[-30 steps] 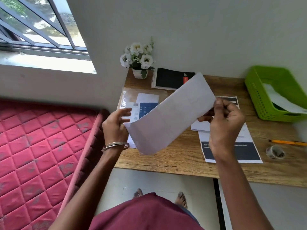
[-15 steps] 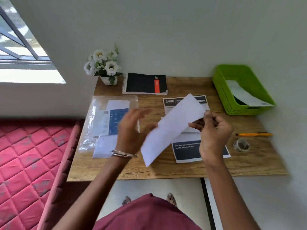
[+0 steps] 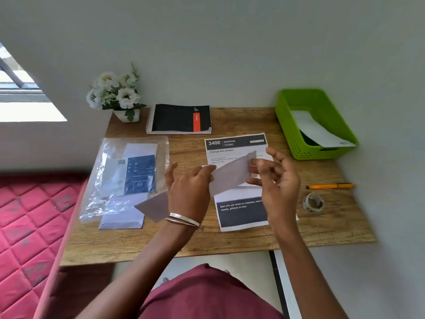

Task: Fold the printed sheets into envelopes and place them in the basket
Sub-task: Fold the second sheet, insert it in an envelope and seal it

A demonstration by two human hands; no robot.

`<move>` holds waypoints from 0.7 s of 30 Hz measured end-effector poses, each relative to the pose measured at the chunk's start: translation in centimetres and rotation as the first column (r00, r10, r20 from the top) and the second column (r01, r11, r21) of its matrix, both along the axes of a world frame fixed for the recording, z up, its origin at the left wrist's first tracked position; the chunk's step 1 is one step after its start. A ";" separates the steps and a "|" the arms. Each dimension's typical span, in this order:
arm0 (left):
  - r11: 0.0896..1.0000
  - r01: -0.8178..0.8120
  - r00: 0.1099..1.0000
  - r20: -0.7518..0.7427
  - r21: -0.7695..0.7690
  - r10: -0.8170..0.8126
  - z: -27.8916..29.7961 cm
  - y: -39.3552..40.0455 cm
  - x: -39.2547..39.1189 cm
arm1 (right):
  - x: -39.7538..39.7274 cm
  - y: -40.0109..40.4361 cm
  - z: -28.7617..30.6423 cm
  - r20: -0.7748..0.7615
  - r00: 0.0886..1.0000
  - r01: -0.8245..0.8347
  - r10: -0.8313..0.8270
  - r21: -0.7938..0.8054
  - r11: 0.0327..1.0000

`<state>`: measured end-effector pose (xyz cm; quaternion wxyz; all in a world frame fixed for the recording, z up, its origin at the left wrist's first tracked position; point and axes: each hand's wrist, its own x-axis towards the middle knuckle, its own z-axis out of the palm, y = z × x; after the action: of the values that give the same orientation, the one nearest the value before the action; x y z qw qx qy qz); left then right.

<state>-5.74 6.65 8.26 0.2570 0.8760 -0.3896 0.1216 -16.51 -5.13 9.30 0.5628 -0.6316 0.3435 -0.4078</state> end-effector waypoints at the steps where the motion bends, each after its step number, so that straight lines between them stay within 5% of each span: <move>1: 0.999 -0.016 0.999 -0.044 0.032 0.018 0.4 -0.2 0.1 | -0.2 -0.3 -0.4 -0.064 0.998 -0.015 0.010 -0.083 0.996; 9: 0.989 -0.051 0.949 -0.303 0.140 0.092 1.3 -1.0 0.5 | -0.4 -1.5 -2.5 -0.412 0.905 -0.169 -0.101 -0.568 0.806; 21: 0.981 -0.031 0.922 -0.374 0.193 0.103 0.5 -0.6 2.6 | -0.5 -2.9 -1.4 -0.210 0.949 -0.261 0.235 -0.106 0.959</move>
<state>-3.10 6.04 8.80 0.2419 0.9156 -0.3114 -0.0793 -17.01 -8.06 7.86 0.5300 -0.7428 0.2870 -0.2915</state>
